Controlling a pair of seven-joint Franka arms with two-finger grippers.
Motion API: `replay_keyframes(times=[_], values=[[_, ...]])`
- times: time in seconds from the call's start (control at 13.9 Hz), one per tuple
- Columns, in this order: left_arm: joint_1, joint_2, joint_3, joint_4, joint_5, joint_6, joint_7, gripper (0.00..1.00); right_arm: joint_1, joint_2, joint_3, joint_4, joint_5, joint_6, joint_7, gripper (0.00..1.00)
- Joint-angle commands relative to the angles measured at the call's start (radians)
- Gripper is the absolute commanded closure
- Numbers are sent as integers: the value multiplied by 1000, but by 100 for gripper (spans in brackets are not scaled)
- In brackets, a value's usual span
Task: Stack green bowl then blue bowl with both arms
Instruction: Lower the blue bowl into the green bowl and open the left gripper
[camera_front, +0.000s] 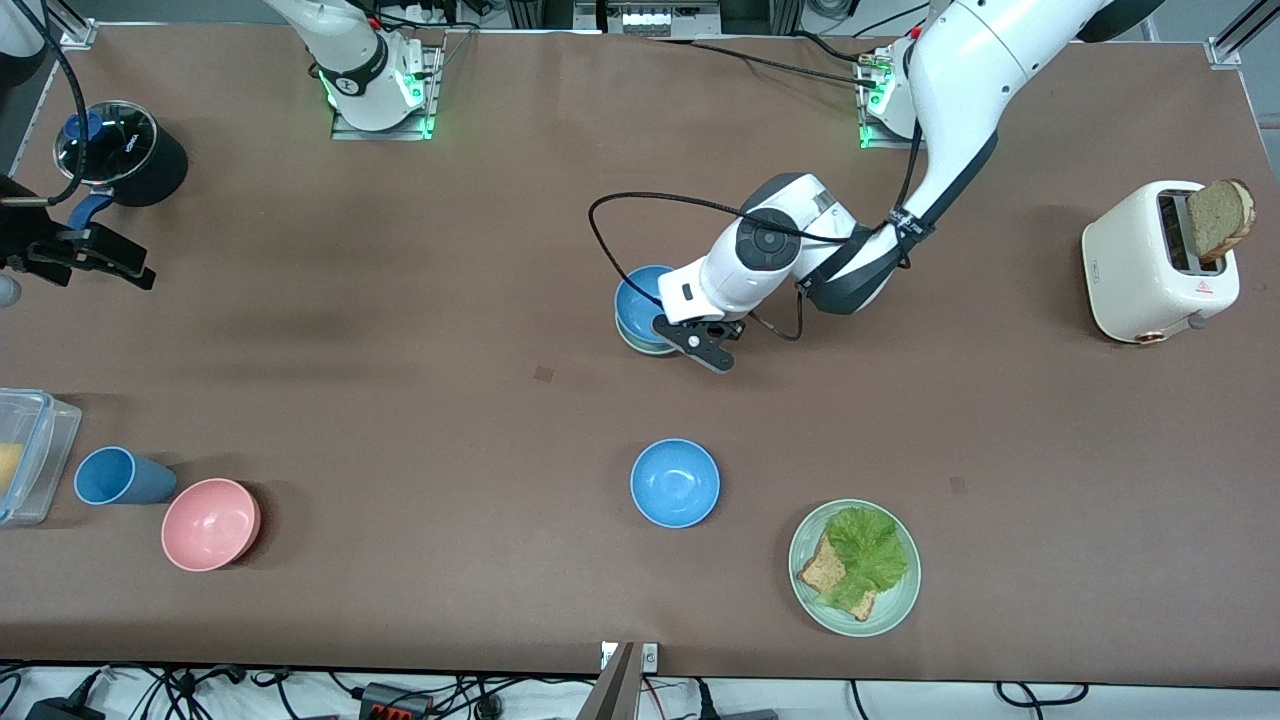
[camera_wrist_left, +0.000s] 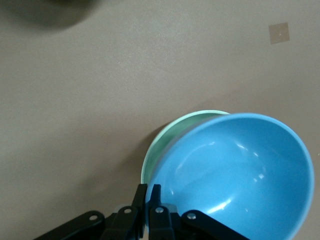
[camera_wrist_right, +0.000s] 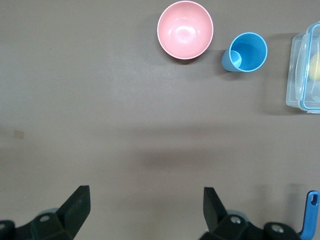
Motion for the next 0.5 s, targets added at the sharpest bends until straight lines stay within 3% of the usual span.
replay_keyframes(times=[0.0, 0.43], values=[[-10, 13, 6, 26, 29, -4, -41, 87, -2, -19, 5, -9, -12, 4, -14, 0], [31, -4, -7, 33, 21, -34, -61, 75, -4, -18, 5, -9, -12, 1, -14, 0]])
